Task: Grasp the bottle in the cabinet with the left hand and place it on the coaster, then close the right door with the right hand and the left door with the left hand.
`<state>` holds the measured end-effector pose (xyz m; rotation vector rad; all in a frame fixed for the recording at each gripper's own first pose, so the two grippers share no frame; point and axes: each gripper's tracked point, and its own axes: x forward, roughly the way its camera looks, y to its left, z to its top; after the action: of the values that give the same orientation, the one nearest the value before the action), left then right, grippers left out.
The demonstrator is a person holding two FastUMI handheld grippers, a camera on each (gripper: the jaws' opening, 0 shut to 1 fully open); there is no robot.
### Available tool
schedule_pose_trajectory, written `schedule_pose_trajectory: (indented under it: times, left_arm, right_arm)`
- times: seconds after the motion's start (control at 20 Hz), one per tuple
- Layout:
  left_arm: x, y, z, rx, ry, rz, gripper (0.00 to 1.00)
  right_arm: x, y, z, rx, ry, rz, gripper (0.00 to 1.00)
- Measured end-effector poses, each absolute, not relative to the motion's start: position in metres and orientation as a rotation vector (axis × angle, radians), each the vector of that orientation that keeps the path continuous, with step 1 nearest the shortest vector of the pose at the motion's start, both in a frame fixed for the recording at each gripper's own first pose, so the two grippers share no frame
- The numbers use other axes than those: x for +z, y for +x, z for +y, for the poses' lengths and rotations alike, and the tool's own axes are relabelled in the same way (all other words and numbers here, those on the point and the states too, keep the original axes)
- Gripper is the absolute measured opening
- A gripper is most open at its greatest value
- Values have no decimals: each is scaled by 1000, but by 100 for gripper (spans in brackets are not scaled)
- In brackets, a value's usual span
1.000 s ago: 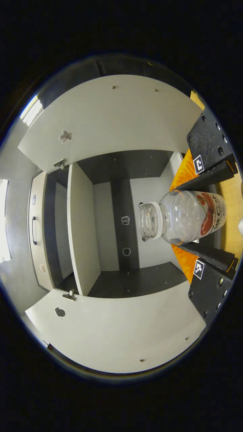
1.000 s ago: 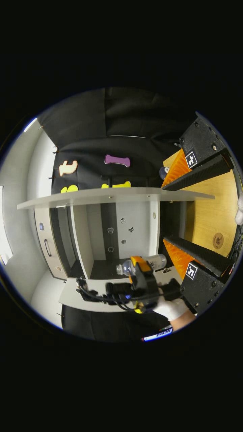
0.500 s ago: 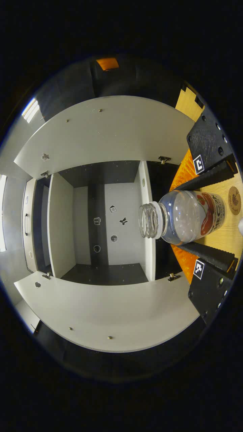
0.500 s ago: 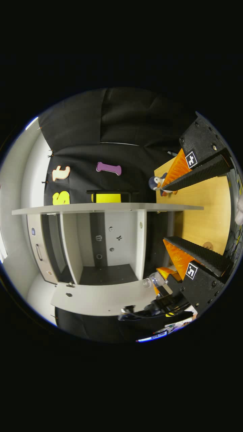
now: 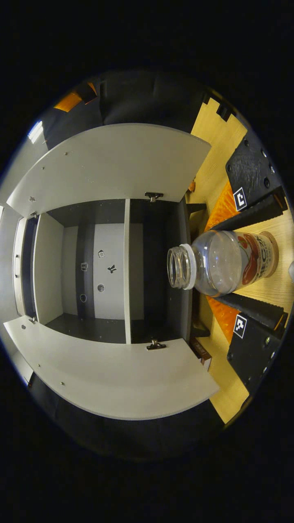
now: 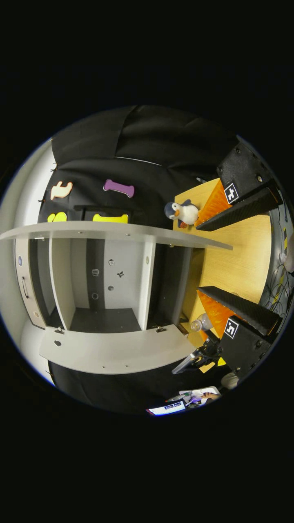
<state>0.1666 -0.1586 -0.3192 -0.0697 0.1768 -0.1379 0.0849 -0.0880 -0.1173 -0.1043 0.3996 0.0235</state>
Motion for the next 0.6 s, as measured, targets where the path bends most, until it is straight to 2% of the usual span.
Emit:
schedule_pose_trajectory:
  times: [0.4,0.6]
  left_arm:
    - [-365,167,-169,-149,-51,221,77]
    - [-363,169,-170,-163,-34,190,76]
  right_arm:
    - [-145,93,-97,53,-119,472,84]
    - [-147,95,-100,53,-150,469,84]
